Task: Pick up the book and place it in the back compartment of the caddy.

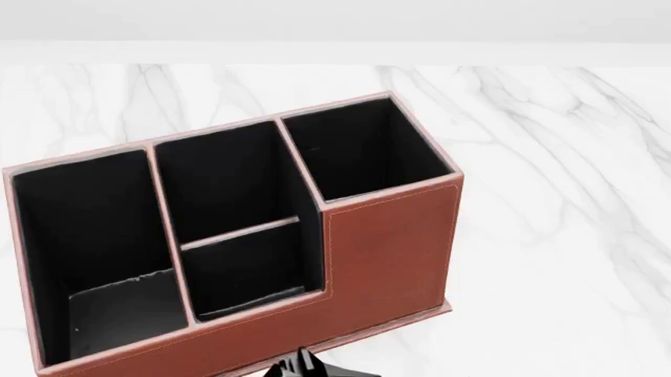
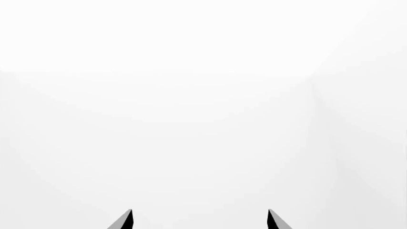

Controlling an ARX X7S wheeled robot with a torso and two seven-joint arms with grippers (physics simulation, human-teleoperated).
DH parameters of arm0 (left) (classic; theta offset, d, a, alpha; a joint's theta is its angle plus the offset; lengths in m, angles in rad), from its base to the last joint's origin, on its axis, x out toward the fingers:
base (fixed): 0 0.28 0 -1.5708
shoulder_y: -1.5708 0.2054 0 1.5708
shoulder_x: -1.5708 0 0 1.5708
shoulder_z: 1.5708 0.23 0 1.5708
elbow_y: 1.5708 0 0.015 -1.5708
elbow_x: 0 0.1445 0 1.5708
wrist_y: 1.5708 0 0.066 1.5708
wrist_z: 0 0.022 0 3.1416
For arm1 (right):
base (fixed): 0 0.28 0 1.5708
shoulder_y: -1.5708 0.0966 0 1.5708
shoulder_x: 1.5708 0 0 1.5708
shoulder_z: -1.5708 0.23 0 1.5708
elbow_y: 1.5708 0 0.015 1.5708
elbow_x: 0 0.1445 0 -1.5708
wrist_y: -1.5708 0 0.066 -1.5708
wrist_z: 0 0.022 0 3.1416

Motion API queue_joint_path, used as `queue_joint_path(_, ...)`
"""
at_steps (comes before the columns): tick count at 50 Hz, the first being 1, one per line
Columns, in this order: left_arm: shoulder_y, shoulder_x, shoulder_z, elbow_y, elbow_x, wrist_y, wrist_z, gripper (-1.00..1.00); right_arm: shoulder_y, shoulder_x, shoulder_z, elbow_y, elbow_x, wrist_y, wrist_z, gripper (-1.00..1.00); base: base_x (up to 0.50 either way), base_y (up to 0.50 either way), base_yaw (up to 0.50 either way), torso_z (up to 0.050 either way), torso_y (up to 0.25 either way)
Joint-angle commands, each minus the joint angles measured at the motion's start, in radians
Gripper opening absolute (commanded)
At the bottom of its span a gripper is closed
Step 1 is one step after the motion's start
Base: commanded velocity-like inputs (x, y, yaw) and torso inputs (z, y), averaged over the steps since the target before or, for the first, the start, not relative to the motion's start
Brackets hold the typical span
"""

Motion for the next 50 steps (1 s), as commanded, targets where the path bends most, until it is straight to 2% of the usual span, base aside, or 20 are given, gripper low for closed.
queue_joint_path(1, -0.011, 0.019, 0.015, -0.045, 0.003, 0.010, 0.006, 1.00, -0.001, 0.004, 0.001, -0.005, 0.003, 0.001, 0.005, 1.00, 0.00, 0.00, 0.00, 0.000, 0.000)
queue_joint_path(9, -0.017, 0.035, 0.038, -0.083, 0.009, 0.012, 0.015, 1.00, -0.002, 0.006, 0.000, -0.007, 0.003, 0.000, 0.008, 1.00, 0.00, 0.00, 0.00, 0.000, 0.000)
queue_joint_path(10, -0.016, 0.034, 0.040, -0.080, 0.007, 0.009, 0.016, -1.00, -0.001, 0.005, 0.000, -0.005, 0.002, 0.000, 0.009, 1.00, 0.00, 0.00, 0.00, 0.000, 0.000)
queue_joint_path(28, -0.011, -0.011, 0.053, -0.012, -0.011, -0.021, -0.005, -1.00, -0.006, 0.012, 0.003, -0.013, 0.002, 0.000, 0.017, 1.00, 0.00, 0.00, 0.00, 0.000, 0.000)
queue_joint_path(40, 0.013, -0.134, 0.024, 0.189, -0.043, -0.091, -0.082, -1.00, -0.003, 0.011, -0.001, -0.006, 0.001, 0.000, 0.021, 1.00, 0.00, 0.00, 0.00, 0.000, 0.000)
queue_joint_path(50, 0.017, -0.195, 0.004, 0.298, -0.065, -0.130, -0.121, -1.00, 0.001, 0.012, -0.007, -0.001, -0.003, 0.001, 0.022, 1.00, 0.00, 0.00, 0.00, 0.000, 0.002)
